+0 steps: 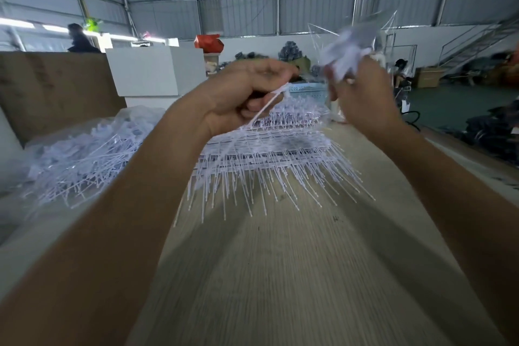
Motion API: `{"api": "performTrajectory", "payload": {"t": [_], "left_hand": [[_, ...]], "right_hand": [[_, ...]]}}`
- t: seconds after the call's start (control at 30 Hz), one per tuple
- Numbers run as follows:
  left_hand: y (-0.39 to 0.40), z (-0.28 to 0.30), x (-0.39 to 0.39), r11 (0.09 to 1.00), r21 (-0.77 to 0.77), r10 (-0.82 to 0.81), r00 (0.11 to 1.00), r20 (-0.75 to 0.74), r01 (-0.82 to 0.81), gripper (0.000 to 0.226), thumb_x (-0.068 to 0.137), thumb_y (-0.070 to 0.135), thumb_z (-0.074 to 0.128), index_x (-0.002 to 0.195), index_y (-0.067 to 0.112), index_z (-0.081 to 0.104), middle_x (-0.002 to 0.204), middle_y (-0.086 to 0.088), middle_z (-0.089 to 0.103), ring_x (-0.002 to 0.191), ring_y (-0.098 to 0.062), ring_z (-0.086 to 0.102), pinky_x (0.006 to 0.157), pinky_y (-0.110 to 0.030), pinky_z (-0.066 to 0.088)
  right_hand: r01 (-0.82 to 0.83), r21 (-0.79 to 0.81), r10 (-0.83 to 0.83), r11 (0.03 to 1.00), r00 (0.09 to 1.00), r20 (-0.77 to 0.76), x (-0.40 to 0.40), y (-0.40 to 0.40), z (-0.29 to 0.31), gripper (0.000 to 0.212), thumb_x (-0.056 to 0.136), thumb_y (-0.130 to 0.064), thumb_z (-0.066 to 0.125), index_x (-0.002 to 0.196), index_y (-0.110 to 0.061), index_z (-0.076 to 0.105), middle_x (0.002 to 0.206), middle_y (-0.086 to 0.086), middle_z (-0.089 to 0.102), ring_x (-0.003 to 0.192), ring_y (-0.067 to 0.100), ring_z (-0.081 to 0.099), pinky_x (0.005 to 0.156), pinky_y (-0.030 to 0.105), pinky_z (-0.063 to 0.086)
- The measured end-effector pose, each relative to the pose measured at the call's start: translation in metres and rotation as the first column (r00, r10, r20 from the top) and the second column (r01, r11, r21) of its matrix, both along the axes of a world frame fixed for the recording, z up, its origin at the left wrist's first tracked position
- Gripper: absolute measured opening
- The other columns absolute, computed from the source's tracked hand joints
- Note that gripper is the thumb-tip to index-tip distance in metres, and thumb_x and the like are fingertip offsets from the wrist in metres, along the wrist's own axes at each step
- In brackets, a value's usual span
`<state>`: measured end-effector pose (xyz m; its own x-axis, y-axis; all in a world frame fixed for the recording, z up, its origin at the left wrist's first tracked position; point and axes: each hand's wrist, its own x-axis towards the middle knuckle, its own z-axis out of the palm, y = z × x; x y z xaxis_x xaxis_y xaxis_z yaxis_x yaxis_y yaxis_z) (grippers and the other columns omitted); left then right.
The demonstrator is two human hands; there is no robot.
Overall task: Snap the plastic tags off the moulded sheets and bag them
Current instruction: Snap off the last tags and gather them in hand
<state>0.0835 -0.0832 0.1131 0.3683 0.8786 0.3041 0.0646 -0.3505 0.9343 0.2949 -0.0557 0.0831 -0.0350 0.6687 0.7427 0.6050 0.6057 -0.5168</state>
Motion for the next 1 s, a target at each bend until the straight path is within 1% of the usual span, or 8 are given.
{"api": "performTrajectory", "payload": {"t": [0.1, 0.33, 0.5, 0.63, 0.77, 0.83, 0.9, 1.0], "left_hand": [[-0.001, 0.003, 0.006, 0.94, 0.257, 0.243, 0.969, -0.04, -0.225, 0.003, 0.096, 0.012, 0.065, 0.097, 0.014, 0.063, 0.058, 0.003, 0.061, 0.046, -0.007, 0.044, 0.044, -0.018, 0.033], [0.005, -0.004, 0.009, 0.779, 0.511, 0.435, 0.9, -0.021, -0.364, 0.008, 0.095, 0.005, 0.065, 0.092, 0.011, 0.06, 0.069, 0.002, 0.069, 0.047, -0.008, 0.053, 0.044, -0.019, 0.039], [0.007, -0.009, 0.028, 0.861, 0.358, 0.325, 0.932, 0.159, -0.361, 0.025, 0.105, 0.034, 0.049, 0.115, 0.016, 0.064, 0.104, -0.006, 0.071, 0.084, -0.019, 0.069, 0.07, -0.035, 0.059], [-0.002, -0.024, 0.065, 0.979, 0.076, 0.191, 0.982, 0.015, -0.191, 0.054, 0.1, 0.064, 0.03, 0.119, 0.025, 0.061, 0.107, -0.007, 0.073, 0.096, -0.025, 0.072, 0.084, -0.044, 0.061], [-0.007, -0.04, 0.094, 0.947, 0.06, 0.32, 0.942, -0.101, -0.315, 0.059, 0.103, 0.063, 0.02, 0.088, 0.027, 0.065, 0.086, -0.014, 0.076, 0.071, -0.024, 0.073, 0.065, -0.033, 0.061], [-0.005, -0.043, 0.095, 0.928, 0.02, 0.373, 0.923, -0.094, -0.373, 0.068, 0.103, 0.062, 0.018, 0.082, 0.017, 0.064, 0.052, -0.006, 0.066, 0.042, -0.012, 0.058, 0.041, -0.017, 0.042], [-0.006, -0.046, 0.095, 0.913, -0.055, 0.399, 0.913, -0.087, -0.404, 0.074, 0.103, 0.062, 0.016, 0.075, 0.011, 0.062, 0.038, 0.002, 0.055, 0.032, -0.009, 0.05, 0.035, -0.014, 0.035], [-0.009, -0.052, 0.095, 0.879, -0.062, 0.463, 0.878, -0.119, -0.472, 0.079, 0.101, 0.066, 0.016, 0.067, 0.01, 0.06, 0.042, 0.002, 0.055, 0.037, -0.01, 0.05, 0.035, -0.015, 0.037]], "right_hand": [[-0.404, -0.159, 0.311, 0.901, 0.856, -0.413, -0.003, -0.009, 0.001, 0.015, 0.106, -0.027, 0.048, 0.102, -0.018, 0.06, 0.074, 0.003, 0.069, 0.044, 0.002, 0.045, 0.043, 0.019, 0.036], [-0.536, -0.205, 0.451, 0.819, 0.822, -0.348, -0.051, -0.025, -0.003, 0.019, 0.105, -0.034, 0.052, 0.09, -0.023, 0.057, 0.064, -0.004, 0.068, 0.043, 0.001, 0.043, 0.045, 0.021, 0.032], [-0.477, -0.11, 0.362, 0.872, 0.779, -0.511, -0.044, -0.022, 0.003, 0.016, 0.105, -0.019, 0.051, 0.107, -0.007, 0.062, 0.066, -0.008, 0.055, 0.051, 0.0, 0.047, 0.047, 0.017, 0.034], [-0.404, -0.034, 0.273, 0.914, 0.675, -0.685, -0.045, -0.021, 0.004, 0.015, 0.106, -0.017, 0.048, 0.113, -0.01, 0.059, 0.088, 0.0, 0.068, 0.073, 0.007, 0.068, 0.058, 0.024, 0.056], [-0.369, -0.07, 0.199, 0.927, 0.64, -0.742, -0.046, -0.017, -0.004, 0.017, 0.107, -0.019, 0.047, 0.115, -0.007, 0.057, 0.078, 0.003, 0.062, 0.068, 0.017, 0.064, 0.049, 0.022, 0.049], [-0.396, -0.141, 0.165, 0.907, 0.644, -0.747, -0.049, -0.015, -0.005, 0.02, 0.107, -0.024, 0.046, 0.116, -0.009, 0.055, 0.077, 0.001, 0.06, 0.07, 0.021, 0.064, 0.047, 0.022, 0.047], [-0.408, -0.206, 0.138, 0.89, 0.669, -0.73, -0.05, -0.01, -0.008, 0.022, 0.107, -0.028, 0.047, 0.118, -0.011, 0.056, 0.083, 0.004, 0.064, 0.073, 0.021, 0.066, 0.048, 0.021, 0.046], [-0.328, -0.363, 0.088, 0.872, 0.835, -0.544, -0.049, 0.003, -0.012, 0.034, 0.109, -0.037, 0.038, 0.126, -0.013, 0.055, 0.109, 0.014, 0.067, 0.088, 0.019, 0.066, 0.058, 0.013, 0.045]]}}
